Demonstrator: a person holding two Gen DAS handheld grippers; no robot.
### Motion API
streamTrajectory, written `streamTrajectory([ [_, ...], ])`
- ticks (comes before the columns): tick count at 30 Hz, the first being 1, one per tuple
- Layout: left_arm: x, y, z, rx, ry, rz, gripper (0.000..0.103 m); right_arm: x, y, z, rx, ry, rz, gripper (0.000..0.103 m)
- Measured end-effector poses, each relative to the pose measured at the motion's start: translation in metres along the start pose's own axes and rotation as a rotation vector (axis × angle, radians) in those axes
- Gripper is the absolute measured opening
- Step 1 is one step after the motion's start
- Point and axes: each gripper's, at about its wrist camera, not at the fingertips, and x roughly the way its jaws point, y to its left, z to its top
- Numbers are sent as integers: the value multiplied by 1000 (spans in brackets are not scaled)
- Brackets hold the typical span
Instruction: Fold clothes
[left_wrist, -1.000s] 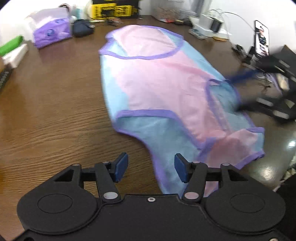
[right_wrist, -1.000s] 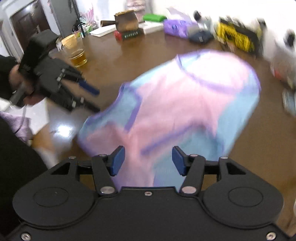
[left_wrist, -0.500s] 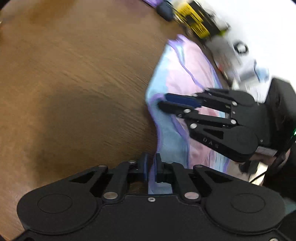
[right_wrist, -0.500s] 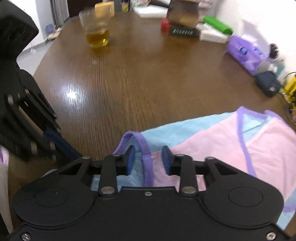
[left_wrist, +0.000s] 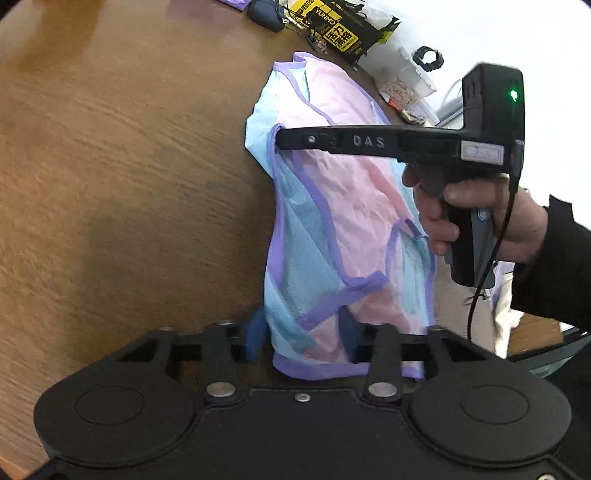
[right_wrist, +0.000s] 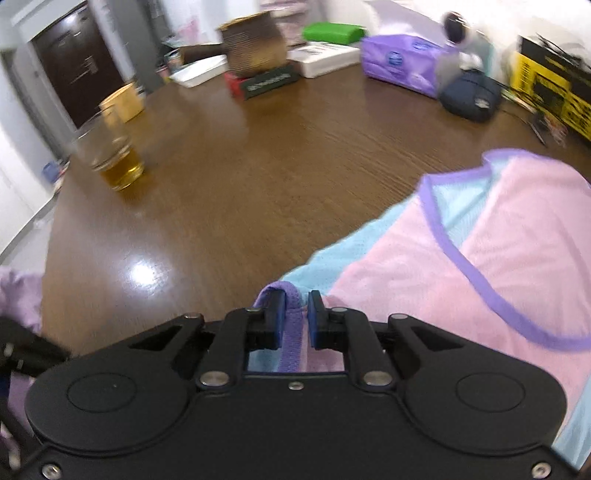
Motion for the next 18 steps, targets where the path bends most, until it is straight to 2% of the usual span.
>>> streamTrajectory([
  [3, 0, 2, -4, 9, -11, -13, 24, -21, 5, -6, -56, -25, 59, 18],
  [4, 1, 3, -6, 12, -12, -21, 19, -31, 5, -10, -53, -14, 122, 18],
  [6, 1, 4, -6, 7, -26, -45, 13, -36, 4, -17, -19, 56, 243, 18],
  [10, 2, 15, -7, -84, -63, -87, 12, -35, 7, -50, -34, 219, 415, 18],
  [13, -1, 24, -9, -160, -98, -90, 11, -30, 12, -62, -86, 272, 428, 17],
  [14, -1, 26, -9, -179, -106, -87, 11, -29, 16, -66, -119, 276, 419, 9],
  [16, -2, 31, -10, -210, -123, -70, 11, -32, 19, -69, -141, 252, 404, 4],
  [18, 0, 33, -8, -219, -127, -31, 11, -39, 18, -69, -127, 226, 393, 4],
])
